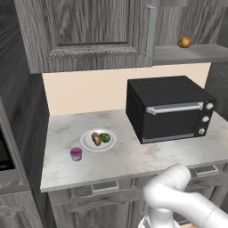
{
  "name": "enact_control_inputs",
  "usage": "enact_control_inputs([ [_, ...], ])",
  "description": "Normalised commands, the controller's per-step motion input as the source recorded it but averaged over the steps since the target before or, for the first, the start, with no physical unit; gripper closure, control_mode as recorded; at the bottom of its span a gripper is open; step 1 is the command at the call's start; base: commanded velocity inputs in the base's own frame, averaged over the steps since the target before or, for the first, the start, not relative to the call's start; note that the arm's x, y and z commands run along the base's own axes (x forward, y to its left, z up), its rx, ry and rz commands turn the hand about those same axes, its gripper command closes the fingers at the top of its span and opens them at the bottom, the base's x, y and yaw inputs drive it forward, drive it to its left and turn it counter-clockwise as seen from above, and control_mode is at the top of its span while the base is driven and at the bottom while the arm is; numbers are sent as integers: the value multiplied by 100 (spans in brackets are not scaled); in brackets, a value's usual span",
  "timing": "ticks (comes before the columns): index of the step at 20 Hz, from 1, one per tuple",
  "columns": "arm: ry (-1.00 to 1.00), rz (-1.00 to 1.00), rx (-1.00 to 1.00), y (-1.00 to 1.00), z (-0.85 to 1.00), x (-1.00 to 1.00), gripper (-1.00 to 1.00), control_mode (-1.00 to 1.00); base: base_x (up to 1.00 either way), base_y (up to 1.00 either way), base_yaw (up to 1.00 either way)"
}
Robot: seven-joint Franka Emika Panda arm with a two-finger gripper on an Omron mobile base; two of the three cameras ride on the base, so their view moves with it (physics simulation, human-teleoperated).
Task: Pick the avocado and bread from the counter and place them on the plate. Then pick the jam from the cabinet and place it next to the plate. Lastly close the cabinet door.
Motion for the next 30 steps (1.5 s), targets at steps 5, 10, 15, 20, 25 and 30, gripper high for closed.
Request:
enact_control_inputs([
  [5,1,0,0,-6,-22,9,-100,-100,0,0,0],
  [10,6,0,3,-39,-4,35,-100,-100,0,0,0],
  [15,4,0,7,-49,-13,31,-100,-100,0,0,0],
  [20,0,0,11,-41,-48,4,-100,-100,0,0,0],
  [25,0,0,9,-36,-39,15,-100,-100,0,0,0],
  [30,3,0,6,-42,-1,46,-100,-100,0,0,0],
])
